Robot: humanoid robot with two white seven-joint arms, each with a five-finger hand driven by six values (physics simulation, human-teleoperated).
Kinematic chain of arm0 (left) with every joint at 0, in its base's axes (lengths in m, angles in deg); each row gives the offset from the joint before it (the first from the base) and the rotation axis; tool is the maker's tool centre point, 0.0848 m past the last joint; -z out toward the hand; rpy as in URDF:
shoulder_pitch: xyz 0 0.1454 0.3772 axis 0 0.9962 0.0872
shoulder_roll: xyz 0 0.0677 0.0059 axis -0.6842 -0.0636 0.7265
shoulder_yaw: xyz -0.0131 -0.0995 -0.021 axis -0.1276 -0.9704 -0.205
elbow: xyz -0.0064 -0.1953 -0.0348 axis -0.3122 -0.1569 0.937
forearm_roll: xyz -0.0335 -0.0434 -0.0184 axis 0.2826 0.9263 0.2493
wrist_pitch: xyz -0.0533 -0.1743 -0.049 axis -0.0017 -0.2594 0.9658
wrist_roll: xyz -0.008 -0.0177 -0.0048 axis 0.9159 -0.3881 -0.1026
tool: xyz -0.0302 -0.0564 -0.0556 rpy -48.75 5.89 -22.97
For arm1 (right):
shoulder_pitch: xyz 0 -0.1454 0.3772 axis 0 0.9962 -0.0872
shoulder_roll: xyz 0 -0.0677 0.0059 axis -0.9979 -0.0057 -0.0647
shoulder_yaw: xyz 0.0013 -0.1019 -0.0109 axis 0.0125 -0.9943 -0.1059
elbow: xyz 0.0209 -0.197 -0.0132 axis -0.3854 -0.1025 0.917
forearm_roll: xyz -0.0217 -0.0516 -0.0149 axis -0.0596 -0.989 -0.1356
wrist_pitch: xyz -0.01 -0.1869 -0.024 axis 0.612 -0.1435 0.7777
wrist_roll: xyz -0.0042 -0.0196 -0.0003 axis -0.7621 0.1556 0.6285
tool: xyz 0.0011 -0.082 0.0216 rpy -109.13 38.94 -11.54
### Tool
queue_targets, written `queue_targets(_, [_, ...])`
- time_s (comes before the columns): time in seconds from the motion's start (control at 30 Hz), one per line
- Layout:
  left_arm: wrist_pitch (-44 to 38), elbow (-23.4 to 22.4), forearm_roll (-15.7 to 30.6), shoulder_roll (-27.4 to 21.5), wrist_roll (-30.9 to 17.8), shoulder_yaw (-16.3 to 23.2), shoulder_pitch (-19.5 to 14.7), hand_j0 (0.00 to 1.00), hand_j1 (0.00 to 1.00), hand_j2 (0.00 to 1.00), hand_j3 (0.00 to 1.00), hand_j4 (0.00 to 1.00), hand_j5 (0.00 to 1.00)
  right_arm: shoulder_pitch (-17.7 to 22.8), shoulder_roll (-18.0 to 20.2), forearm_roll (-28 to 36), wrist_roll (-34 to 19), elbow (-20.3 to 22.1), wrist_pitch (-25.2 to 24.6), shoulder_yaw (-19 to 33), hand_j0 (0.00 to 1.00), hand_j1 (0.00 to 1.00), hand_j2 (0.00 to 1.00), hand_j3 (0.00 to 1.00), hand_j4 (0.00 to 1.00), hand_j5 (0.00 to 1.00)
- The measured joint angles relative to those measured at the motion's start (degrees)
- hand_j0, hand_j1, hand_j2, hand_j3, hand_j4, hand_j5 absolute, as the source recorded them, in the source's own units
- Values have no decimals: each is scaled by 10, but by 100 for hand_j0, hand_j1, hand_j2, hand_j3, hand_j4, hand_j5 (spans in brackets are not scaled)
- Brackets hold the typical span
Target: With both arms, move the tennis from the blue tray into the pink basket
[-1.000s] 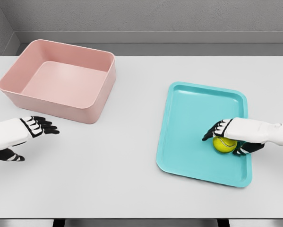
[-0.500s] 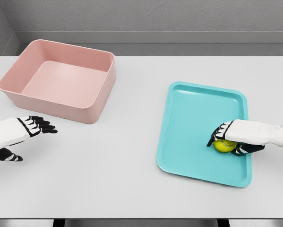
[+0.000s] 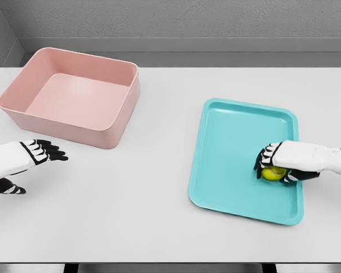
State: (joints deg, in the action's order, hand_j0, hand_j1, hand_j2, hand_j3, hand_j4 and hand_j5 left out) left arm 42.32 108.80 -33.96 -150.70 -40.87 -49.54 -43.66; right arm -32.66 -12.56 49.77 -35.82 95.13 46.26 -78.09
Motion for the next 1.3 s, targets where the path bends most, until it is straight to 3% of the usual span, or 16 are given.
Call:
queue_targets(0.1, [0,0,0,-1,0,0,0,100,100,100,100,100,100,-2,1,2,0,2,0,8,44,44,44,44,44,44])
queue_targets(0.13, [0,0,0,-1,0,0,0,100,100,100,100,100,100,-2,1,2,0,3,0,11,36,36,36,36,36,36])
queue_targets(0.77, [0,-5,-1,-1,0,0,2,100,100,100,100,100,100,-27,-7,1,-14,86,0,40,35,35,35,35,35,35])
queue_targets(1.3, [0,-6,-1,-1,0,0,2,100,100,100,100,100,100,-62,-94,-5,-57,97,0,38,35,35,35,35,35,35])
